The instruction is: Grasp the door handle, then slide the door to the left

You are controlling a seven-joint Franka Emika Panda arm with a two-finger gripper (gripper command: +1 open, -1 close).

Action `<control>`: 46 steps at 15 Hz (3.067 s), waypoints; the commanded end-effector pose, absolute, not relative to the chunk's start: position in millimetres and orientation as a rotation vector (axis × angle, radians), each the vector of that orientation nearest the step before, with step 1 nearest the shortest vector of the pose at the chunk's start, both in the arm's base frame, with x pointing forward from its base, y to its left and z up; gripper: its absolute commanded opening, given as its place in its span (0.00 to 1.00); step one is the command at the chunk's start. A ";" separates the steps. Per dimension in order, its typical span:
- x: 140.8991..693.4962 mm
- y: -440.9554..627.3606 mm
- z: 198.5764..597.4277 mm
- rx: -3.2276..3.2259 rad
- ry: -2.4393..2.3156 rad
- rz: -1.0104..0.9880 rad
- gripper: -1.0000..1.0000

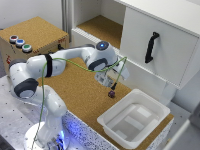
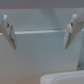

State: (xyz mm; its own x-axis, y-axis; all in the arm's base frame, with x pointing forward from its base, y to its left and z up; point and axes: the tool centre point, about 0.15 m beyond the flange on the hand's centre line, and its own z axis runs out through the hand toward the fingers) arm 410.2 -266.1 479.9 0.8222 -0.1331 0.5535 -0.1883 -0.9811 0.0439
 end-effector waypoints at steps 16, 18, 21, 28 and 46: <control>478.8 -292.5 566.0 3.064 -0.268 0.954 1.00; 483.7 -296.8 582.7 3.121 -0.237 0.888 1.00; 485.5 -306.2 600.0 3.140 -0.235 0.770 1.00; 485.4 -338.0 599.5 3.297 -0.217 0.445 1.00; 548.3 -318.2 593.5 3.165 0.121 0.494 1.00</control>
State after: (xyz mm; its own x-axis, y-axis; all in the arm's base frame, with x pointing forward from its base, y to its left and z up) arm 519.2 -318.4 576.9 0.9328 0.0296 0.3593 0.0379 -0.9991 -0.0163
